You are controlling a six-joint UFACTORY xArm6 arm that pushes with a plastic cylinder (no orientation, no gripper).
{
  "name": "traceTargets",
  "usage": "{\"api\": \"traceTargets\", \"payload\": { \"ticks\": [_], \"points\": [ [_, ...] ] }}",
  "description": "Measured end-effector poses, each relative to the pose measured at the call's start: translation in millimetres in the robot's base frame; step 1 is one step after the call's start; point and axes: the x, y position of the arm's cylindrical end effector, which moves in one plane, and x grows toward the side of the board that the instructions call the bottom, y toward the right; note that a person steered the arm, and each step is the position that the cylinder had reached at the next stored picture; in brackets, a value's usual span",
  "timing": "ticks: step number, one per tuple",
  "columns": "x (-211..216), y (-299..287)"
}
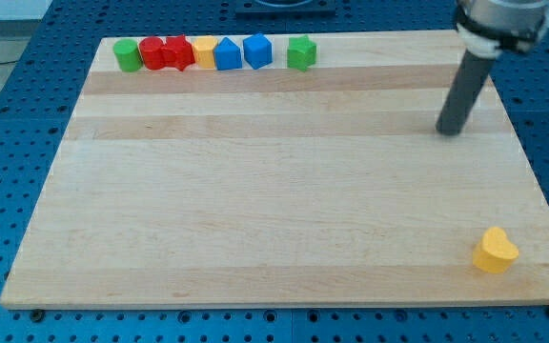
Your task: Push the green star to the top left of the yellow heart
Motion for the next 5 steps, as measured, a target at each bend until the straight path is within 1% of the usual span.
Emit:
{"api": "traceTargets", "payload": {
  "ticks": [1,2,3,4,5],
  "points": [
    [-74,-4],
    [-142,-37],
    [-178,-108],
    [-183,-173],
    [-158,-196]
  ]
}}
